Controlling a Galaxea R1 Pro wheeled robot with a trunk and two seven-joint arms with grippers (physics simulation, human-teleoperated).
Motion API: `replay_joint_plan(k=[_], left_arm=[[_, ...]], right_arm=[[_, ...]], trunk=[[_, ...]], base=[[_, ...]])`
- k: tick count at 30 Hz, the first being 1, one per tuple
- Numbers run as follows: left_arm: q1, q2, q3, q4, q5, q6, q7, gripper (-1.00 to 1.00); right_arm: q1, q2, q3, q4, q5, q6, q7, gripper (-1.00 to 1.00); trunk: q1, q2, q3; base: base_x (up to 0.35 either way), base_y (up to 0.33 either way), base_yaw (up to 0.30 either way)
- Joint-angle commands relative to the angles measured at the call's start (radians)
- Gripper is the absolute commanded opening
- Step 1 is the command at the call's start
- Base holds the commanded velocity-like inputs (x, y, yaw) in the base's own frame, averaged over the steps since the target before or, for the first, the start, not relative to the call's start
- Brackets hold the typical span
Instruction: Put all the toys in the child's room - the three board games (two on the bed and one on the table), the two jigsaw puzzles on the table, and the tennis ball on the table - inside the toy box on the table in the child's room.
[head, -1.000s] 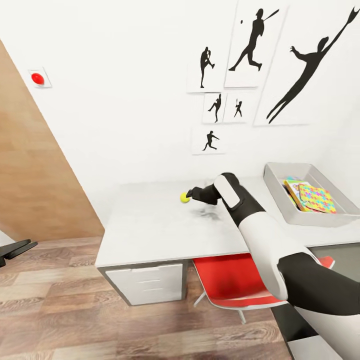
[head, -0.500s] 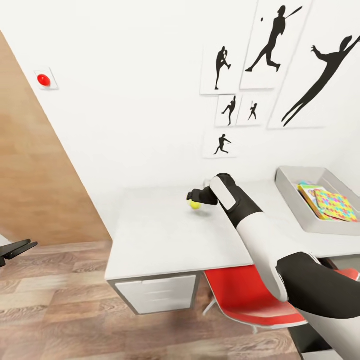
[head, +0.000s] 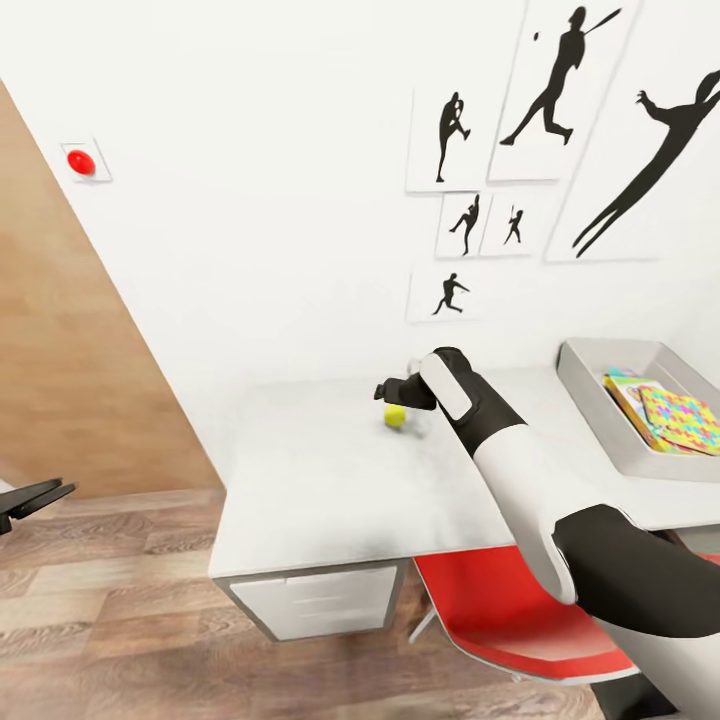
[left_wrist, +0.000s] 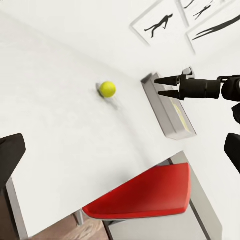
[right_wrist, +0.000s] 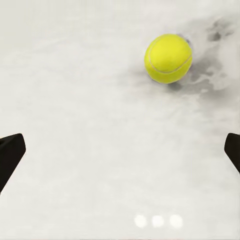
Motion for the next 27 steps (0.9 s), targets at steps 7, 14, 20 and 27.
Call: replay_joint_plan(k=[7,14,20,27], left_arm=[[-0.001,0.000,0.000,0.000,-0.001,0.010,-0.004,1.00],[-0.001,0.001,0.000,0.000,-0.001,0.010,-0.004,1.00],[-0.001,0.001,0.000,0.000,-0.001,0.010,-0.004,1.00],[-0.001,0.000,0.000,0.000,-0.001,0.010,-0.004,1.00]], right_arm=[[-0.001,0.000,0.003,-0.001,-0.011,0.001,-0.012,1.00],[-0.001,0.000,0.004,-0.001,-0.010,0.001,-0.013,1.00],[-0.001,0.000,0.003,-0.001,-0.010,0.000,-0.014,1.00],[-0.001,-0.001,0.003,0.001,-0.010,0.000,-0.015,1.00]], trunk=[[0.001,-0.002,-0.002],[0.001,-0.002,-0.006],[0.001,-0.002,-0.014],[0.001,-0.002,-0.025]], base=[[0.176,0.040,0.000],[0.064,0.011,0.000],[0.010,0.002,0.000],[0.040,0.023,0.000]])
